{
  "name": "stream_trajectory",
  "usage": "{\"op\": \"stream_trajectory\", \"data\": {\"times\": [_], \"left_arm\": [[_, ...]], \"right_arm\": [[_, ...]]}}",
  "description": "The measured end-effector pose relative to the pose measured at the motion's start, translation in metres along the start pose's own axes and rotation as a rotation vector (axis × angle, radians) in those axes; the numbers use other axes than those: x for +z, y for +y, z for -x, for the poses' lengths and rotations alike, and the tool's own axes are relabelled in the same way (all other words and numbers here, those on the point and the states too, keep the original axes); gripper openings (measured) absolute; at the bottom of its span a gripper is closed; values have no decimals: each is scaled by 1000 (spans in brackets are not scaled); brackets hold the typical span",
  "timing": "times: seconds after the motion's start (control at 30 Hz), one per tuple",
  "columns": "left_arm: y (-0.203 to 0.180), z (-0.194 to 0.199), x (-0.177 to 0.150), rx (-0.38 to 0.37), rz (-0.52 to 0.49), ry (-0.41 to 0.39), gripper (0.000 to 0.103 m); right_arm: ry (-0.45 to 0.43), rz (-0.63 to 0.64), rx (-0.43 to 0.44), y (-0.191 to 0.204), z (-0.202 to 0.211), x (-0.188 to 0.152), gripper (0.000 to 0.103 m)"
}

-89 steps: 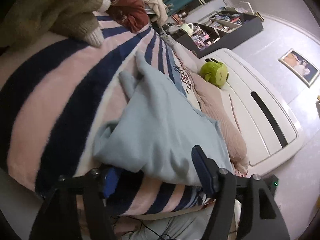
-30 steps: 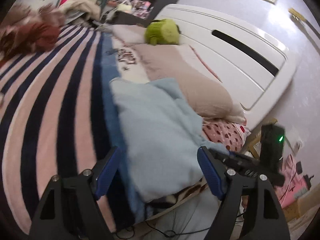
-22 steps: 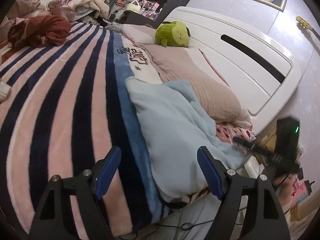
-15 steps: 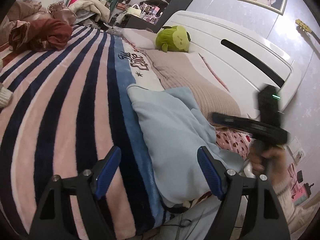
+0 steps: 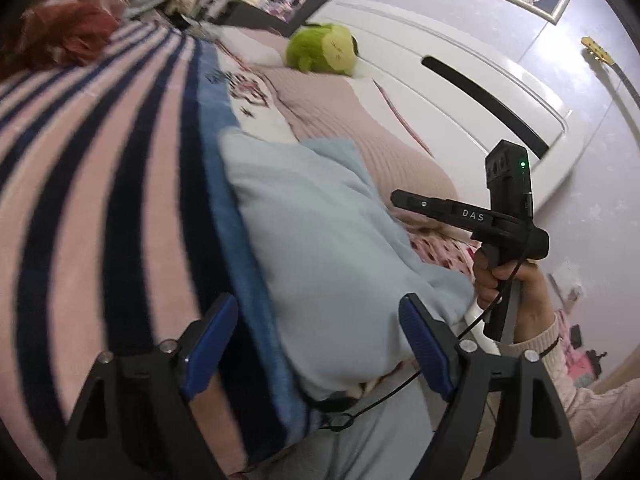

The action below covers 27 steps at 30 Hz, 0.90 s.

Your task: Fold small clothes

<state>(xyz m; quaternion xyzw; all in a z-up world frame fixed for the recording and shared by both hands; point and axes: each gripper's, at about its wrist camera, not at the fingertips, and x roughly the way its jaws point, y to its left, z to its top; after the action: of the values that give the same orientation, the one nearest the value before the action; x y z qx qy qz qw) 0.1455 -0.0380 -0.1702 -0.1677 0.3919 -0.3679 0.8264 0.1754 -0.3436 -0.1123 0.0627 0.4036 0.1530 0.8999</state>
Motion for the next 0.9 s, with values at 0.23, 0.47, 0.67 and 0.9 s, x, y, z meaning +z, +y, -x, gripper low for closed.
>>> {"op": "stream_trajectory", "data": {"times": [0.23, 0.47, 0.67, 0.9], "left_arm": [[0, -31, -7, -43, 29, 63, 50], [-9, 19, -10, -34, -27, 44, 38], [5, 37, -23, 33, -54, 128, 61], [16, 14, -28, -22, 35, 122, 67]], "right_arm": [[65, -145, 124, -26, -2, -16, 55], [104, -183, 240, -18, -4, -29, 56], [173, -148, 353, 11, -13, -33, 75], [242, -210, 410, 18, -48, -30, 79]]}}
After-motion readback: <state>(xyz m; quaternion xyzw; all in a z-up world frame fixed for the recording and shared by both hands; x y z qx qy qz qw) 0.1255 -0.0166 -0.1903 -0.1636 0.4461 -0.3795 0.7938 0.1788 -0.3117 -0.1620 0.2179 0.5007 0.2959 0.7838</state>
